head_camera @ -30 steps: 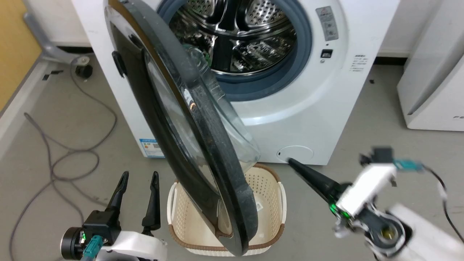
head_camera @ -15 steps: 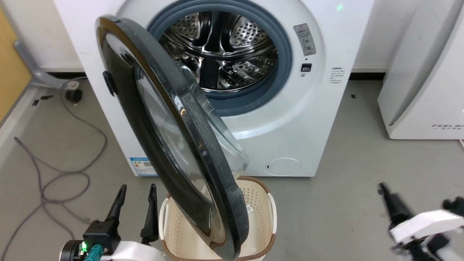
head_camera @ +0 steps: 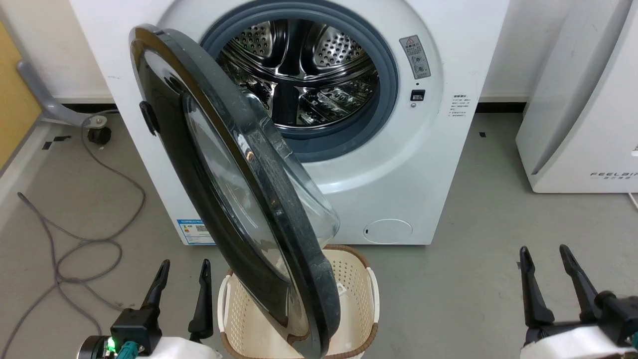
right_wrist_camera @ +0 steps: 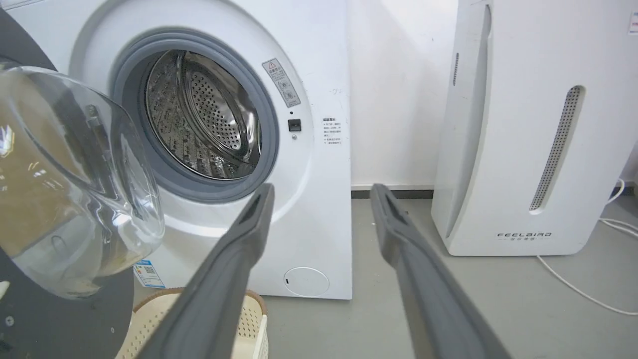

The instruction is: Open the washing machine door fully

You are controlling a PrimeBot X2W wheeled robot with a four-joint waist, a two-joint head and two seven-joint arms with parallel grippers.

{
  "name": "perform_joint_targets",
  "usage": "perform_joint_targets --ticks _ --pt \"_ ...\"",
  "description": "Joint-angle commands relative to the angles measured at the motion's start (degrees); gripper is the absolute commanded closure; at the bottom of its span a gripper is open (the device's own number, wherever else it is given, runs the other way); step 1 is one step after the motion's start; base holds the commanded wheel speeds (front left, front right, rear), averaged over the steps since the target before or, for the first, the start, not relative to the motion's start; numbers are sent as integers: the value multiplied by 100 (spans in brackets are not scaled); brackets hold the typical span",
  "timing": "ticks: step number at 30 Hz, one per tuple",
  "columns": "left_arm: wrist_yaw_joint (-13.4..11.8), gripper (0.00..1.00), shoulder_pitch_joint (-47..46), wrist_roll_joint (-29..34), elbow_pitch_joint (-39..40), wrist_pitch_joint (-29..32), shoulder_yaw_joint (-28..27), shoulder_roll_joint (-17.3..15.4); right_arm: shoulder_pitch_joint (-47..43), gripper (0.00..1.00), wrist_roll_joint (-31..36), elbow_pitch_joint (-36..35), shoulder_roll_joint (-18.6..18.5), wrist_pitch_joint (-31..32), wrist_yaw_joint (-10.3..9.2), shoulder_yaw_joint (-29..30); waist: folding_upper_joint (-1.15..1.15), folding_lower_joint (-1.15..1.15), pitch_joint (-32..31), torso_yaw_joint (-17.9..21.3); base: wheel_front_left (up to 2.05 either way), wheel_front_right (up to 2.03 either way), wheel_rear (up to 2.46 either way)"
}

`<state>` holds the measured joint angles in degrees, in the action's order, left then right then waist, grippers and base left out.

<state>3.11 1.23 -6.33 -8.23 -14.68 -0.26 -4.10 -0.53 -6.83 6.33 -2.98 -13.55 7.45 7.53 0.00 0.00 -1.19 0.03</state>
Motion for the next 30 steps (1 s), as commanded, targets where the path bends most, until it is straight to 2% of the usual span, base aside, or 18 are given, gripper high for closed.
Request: perform_joint_targets --ticks 1,6,13,14,15,16,24,30 --pt "-31 0 53 -31 -14 -32 6 -19 -135 0 67 -127 -1 49 3 -8 0 0 10 0 0 0 0" --pt "-48 0 54 -43 -33 -32 6 -51 -646 0 283 -690 8 357 3 -359 0 0 43 18 0 0 0" --pt "-68 0 55 -63 -69 -32 34 -67 -789 0 185 -777 9 408 3 -551 0 0 76 14 0 0 0" --pt "-72 26 52 -65 -72 -32 39 -70 -778 0 174 -781 9 412 3 -562 0 0 80 9 0 0 0" --pt "-74 87 50 -63 -77 -32 46 -76 -768 0 166 -784 10 418 3 -569 0 0 83 4 0 0 0" --pt "-68 100 50 -70 -93 -29 56 -79 -760 0 162 -785 10 424 3 -571 0 0 83 -2 0 0 0" --pt "-116 100 1 -198 -50 -24 30 -77 -745 0 100 -788 10 463 3 -545 0 0 114 -29 0 0 0" --pt "-197 100 -330 -328 604 28 -70 -90 -746 0 85 -804 10 481 3 -511 0 0 152 -53 0 0 0"
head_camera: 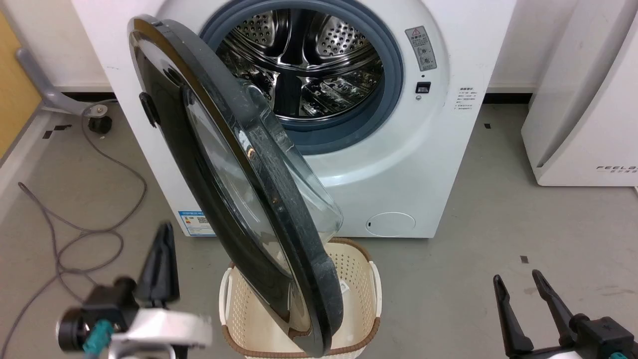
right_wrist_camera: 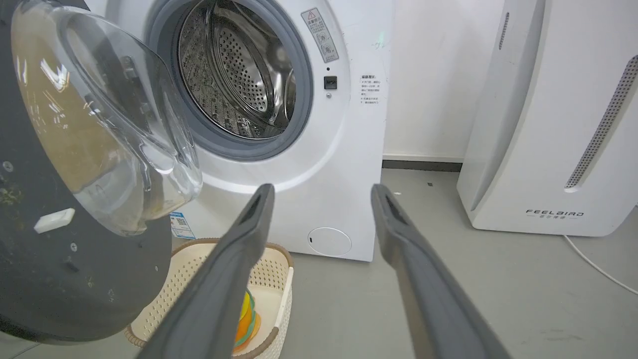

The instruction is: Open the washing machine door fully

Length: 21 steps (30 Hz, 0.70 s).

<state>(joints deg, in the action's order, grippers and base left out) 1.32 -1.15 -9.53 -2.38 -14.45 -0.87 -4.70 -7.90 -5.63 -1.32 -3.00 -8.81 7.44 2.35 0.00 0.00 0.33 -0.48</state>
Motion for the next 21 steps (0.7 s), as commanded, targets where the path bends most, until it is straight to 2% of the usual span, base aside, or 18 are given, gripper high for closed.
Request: perform_joint_targets --ticks 1,7,12,21 --pt "-27 100 -162 -19 164 55 -11 -37 -9 0 -39 -39 12 7 5 14 0 0 2 -8 0 0 0" --pt "-49 100 -724 74 1311 281 94 -120 12 0 -35 -49 12 -15 5 35 0 0 25 -33 0 0 0" --pt "44 100 -1304 -89 2284 441 345 -48 15 0 -53 -25 12 -14 5 50 0 0 61 -53 0 0 0" --pt "174 100 -2107 -190 3213 865 1328 87 27 0 -83 67 13 -18 5 62 0 0 103 -48 0 0 0"
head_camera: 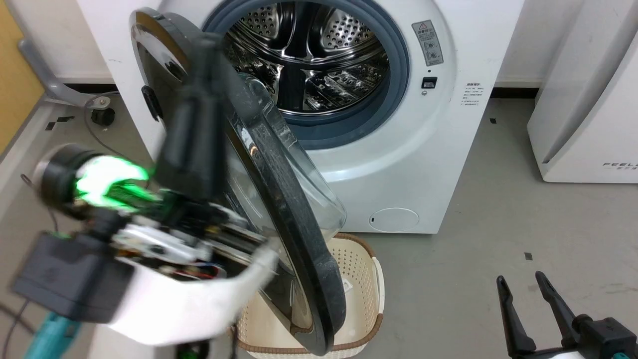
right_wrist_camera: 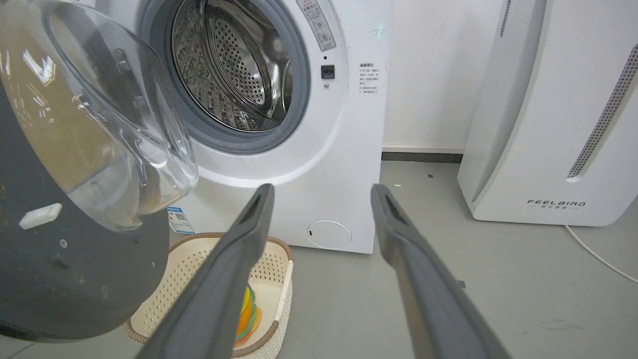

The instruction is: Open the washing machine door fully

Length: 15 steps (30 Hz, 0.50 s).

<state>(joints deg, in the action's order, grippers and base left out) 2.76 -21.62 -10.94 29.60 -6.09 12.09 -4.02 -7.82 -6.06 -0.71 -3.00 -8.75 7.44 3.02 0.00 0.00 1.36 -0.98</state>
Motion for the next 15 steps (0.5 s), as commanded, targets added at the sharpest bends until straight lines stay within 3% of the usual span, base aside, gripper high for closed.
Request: perform_joint_targets --ticks 1,11,15 --pt "62 100 -92 -97 40 116 201 30 18 0 -30 14 13 -14 5 -6 0 0 7 5 0 0 0" --pt "242 100 301 -610 -259 1139 2008 85 -7 0 -37 86 13 26 5 -16 0 0 2 -43 0 0 0" --pt "264 100 557 -708 -371 1495 2451 71 -18 0 -51 122 13 36 5 -5 0 0 -26 -67 0 0 0"
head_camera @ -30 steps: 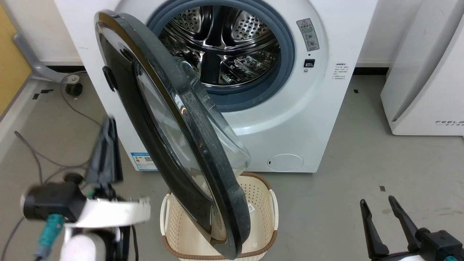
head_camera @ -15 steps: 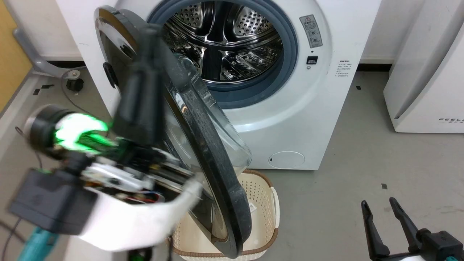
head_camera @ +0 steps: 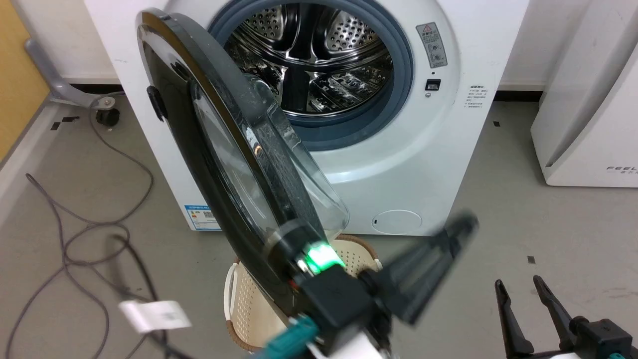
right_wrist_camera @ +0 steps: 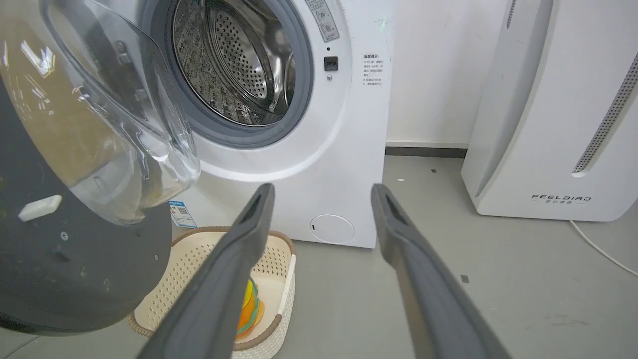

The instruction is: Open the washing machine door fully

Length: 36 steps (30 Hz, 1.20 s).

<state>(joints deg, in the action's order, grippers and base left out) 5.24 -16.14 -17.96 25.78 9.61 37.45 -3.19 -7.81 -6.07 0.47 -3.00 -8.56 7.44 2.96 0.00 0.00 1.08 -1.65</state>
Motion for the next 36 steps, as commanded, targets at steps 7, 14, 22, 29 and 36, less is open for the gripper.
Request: perform_joint_targets --ticks 7,14,22,29,36 --pt "-81 100 627 -68 -203 718 548 -234 -36 0 -47 59 13 50 5 -11 0 0 -24 -7 0 0 0" --pt "-384 100 924 80 -752 993 468 -519 -16 0 -53 92 13 59 5 -49 0 0 -2 47 0 0 0" --pt "-784 100 691 227 -1645 566 91 -349 -28 0 -71 146 13 59 5 -27 0 0 -28 61 0 0 0" --pt "-1007 100 550 220 -2072 336 -103 -255 -24 0 -112 194 13 68 5 -62 0 0 -47 98 0 0 0" --pt "-1122 100 698 205 -2083 292 -165 -354 -9 0 -168 280 13 25 5 -64 0 0 -16 92 0 0 0"
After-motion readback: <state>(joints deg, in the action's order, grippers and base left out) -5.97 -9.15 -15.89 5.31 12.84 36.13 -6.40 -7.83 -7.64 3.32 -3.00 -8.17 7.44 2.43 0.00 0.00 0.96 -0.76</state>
